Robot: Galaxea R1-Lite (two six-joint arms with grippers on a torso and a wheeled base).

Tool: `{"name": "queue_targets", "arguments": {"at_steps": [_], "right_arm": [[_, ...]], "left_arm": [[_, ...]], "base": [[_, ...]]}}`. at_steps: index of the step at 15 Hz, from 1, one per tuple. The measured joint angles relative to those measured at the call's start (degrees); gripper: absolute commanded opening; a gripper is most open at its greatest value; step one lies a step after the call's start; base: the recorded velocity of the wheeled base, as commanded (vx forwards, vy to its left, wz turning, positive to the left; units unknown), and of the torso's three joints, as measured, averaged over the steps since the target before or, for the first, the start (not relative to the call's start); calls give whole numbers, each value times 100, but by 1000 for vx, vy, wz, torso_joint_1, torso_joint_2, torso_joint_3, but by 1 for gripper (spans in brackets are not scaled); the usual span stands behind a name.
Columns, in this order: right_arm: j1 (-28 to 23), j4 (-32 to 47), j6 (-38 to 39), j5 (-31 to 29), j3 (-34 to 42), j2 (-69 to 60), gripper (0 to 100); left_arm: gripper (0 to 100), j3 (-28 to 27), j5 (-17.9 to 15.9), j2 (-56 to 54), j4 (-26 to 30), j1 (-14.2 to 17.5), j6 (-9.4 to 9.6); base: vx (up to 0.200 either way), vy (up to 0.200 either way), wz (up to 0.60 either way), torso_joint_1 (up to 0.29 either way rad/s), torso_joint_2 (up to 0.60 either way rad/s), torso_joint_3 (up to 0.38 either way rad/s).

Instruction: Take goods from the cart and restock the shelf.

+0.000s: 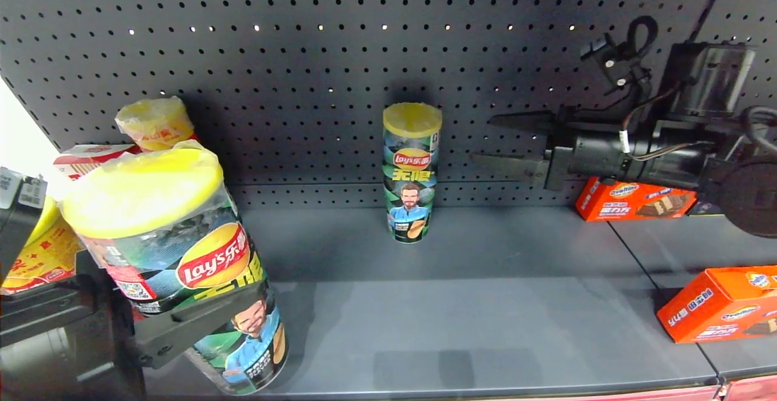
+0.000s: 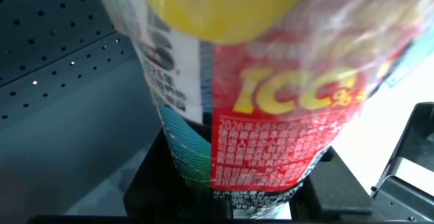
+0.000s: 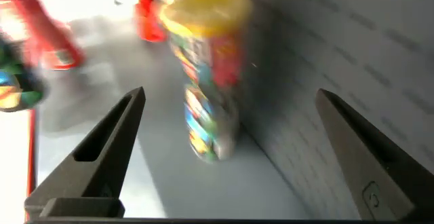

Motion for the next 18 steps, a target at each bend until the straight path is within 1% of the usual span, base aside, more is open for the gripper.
{"name": "queue_targets", "arguments": {"at_steps": [2,7,13,18], "right_arm": [[79,-152,-12,168,-218,369,100],[211,-177,-15,217,-668,953,100],[297,-290,-20,356,-839,1403,100],[464,-541,-15,364,-979,1831,100]], "left_arm": [[0,11,-2,-1,-7,-2,-9],[0,35,-5,33,-13,-2,-13],[0,9,-5,95,-11,5,-13],[0,22,28,99,-7,16,-13]], "base": [[0,0,0,0,0,0],[0,0,0,0,0,0],[0,0,0,0,0,0],[0,0,0,0,0,0]]}}
